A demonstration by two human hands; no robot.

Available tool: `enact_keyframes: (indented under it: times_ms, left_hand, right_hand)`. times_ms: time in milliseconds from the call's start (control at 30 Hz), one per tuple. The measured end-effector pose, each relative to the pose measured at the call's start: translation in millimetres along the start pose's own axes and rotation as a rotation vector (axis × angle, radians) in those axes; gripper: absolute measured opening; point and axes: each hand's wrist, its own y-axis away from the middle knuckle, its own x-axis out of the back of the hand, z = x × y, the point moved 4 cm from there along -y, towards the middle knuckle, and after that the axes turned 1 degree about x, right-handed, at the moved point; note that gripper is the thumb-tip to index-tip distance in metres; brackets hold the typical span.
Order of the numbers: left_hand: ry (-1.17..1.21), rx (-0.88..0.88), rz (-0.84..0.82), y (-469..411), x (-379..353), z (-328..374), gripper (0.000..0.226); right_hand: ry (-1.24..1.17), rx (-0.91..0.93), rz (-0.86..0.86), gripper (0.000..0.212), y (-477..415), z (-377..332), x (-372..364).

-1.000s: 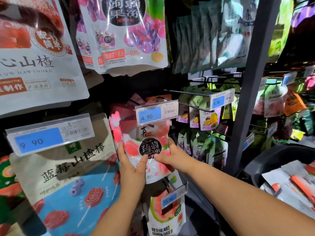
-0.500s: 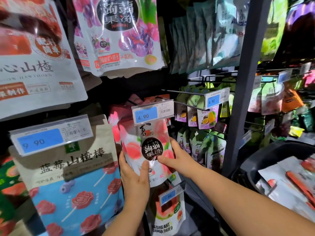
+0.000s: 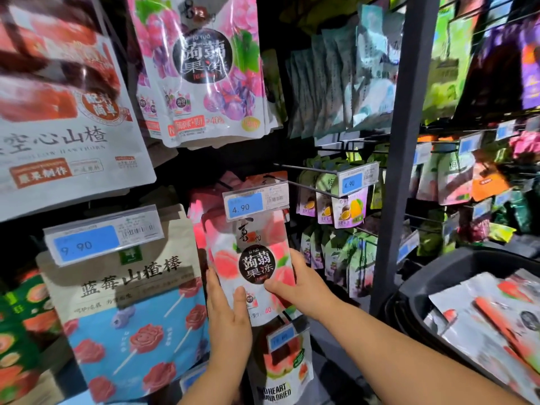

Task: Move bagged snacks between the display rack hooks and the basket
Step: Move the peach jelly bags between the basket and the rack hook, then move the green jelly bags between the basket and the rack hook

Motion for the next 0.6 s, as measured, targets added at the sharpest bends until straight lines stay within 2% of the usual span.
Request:
enact_keyframes:
  times_ms: [167, 233, 367, 467, 600]
  left_hand:
    - [-0.011, -0.021, 0.043, 8, 4, 8, 0.067]
    - [-0.027, -0.013, 0.081, 12, 6, 15, 0.068]
    - [-0.145, -0.007, 0.144, 19, 7, 19, 0.061]
    - [-0.260, -0.108, 0.184, 24, 6, 26, 0.049]
    - [-0.305, -0.285, 0.029, 18, -12, 46, 0.032]
  right_hand:
    - [0.028, 0.025, -0.015, 0.075, 8, -5, 4]
    - [0.055, 0.018, -0.017, 0.072, 11, -6, 7]
    - [0.132, 0.007, -0.009, 0.051, 17, -3, 15]
    - [0.139, 0.012, 0.006, 0.051, 24, -3, 29]
    - [0.157, 0.026, 0.054, 0.041, 43, -4, 57]
